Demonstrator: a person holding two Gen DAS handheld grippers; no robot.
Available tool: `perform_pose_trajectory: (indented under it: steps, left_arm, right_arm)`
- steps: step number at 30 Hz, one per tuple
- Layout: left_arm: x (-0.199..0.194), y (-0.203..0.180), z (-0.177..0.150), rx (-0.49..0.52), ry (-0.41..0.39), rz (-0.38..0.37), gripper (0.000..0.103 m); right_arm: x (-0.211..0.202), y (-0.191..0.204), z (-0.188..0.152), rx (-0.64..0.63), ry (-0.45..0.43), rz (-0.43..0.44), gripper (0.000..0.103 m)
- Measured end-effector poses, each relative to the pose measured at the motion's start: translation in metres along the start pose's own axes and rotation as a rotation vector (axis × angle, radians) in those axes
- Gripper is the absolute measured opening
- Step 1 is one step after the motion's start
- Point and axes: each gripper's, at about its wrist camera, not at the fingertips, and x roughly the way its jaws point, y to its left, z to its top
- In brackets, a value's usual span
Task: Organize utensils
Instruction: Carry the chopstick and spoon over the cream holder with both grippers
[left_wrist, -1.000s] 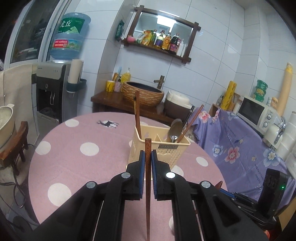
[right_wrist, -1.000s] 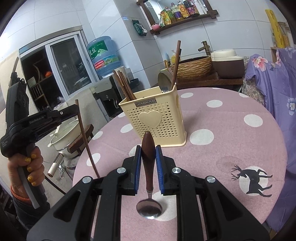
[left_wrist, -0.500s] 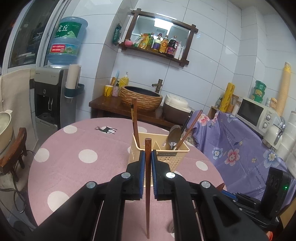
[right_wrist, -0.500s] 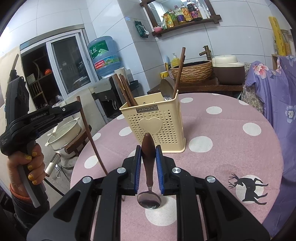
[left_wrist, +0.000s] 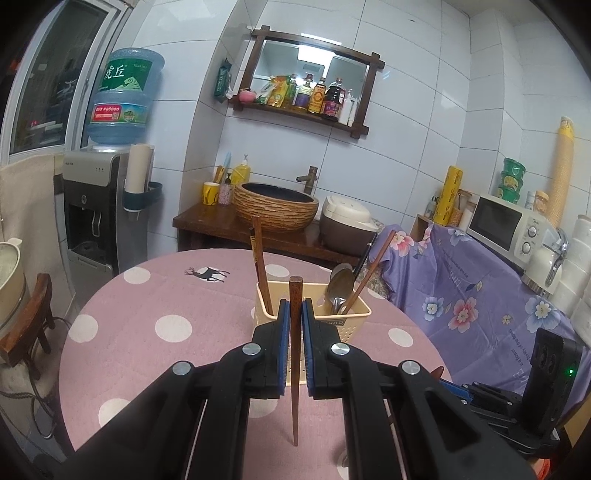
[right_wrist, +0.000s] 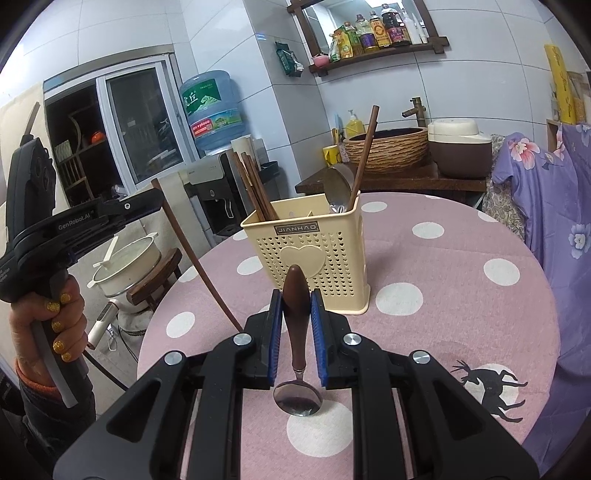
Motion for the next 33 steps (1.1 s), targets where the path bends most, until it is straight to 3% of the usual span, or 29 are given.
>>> perform_pose_trajectory:
  steps: [10, 17, 25, 29, 33]
  left_arm:
    - [-0.004, -0.009, 0.03, 0.037, -0.021, -0.055, 0.008]
    - [-0.011, -0.025, 0.08, 0.065, -0.069, -0.11, 0.008]
    - [-0.004, -0.035, 0.136, 0.086, -0.168, -0.022, 0.008]
    - [0.016, -0.033, 0.145, 0.086, -0.177, 0.037, 0.008]
    - [0.041, -0.027, 0.133, 0.085, -0.138, 0.064, 0.008]
  right_arm:
    - [-0.004, 0.006, 0.032, -0.038, -0.03, 0.023, 0.016]
    - [-0.002, 0.012, 0.088, -0.079, -0.094, 0.012, 0.016]
    - [0.016, 0.023, 0.169, -0.11, -0.198, -0.069, 0.016]
    - [0.039, 0.026, 0.176, -0.135, -0.206, -0.113, 0.016]
    - [0.065, 0.021, 0.163, -0.134, -0.168, -0.145, 0.016]
